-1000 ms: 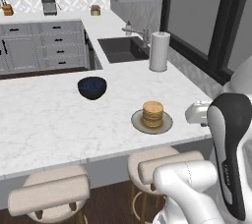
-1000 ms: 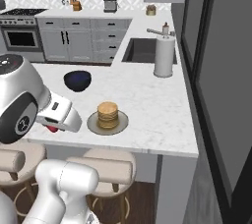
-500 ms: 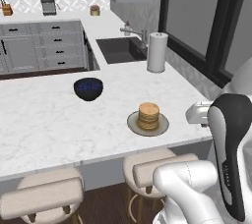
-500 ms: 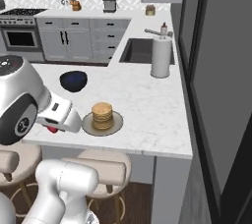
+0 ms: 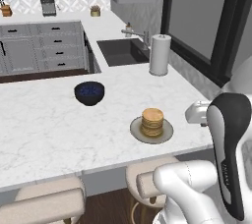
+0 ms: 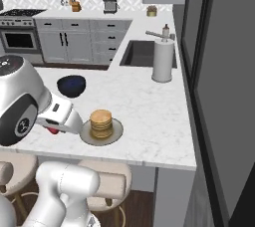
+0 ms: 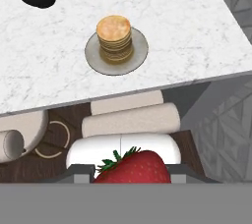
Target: Take the strawberry from the fridge and place it on top of the pancake, located on the dining counter.
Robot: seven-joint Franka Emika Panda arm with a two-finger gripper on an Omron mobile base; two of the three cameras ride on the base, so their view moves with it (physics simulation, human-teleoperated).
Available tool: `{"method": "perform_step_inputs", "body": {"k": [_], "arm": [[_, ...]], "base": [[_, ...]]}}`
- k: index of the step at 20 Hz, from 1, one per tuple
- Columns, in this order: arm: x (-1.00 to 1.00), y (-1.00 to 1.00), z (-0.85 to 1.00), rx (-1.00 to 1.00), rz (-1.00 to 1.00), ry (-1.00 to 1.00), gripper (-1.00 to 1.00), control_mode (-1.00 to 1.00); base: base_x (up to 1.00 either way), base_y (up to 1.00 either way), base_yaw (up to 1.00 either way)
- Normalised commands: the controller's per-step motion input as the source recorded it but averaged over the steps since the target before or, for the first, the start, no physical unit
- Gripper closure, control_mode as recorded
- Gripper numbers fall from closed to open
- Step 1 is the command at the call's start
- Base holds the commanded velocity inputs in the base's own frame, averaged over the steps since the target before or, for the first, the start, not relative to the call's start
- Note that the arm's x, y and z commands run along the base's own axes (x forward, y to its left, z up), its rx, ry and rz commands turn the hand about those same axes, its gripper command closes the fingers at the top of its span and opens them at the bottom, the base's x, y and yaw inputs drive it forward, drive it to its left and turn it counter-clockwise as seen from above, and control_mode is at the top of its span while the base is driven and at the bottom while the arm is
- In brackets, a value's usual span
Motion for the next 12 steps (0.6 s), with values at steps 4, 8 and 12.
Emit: {"method": "perform_step_inputs", "body": {"k": [4, 8, 12], "arm": [[0.31, 0.00, 0.00, 0.00, 0.03, 0.05, 1.00, -1.00], [0.98, 0.03, 0.00, 0.00, 0.17, 0.02, 1.00, -1.00], [1.00, 0.19, -0.07, 0.00, 0.16, 0.00, 1.00, -1.00]], "base": [[0.21, 0.00, 0.01], [0.00, 0.00, 0.00], [0.00, 0.00, 0.00]]}}
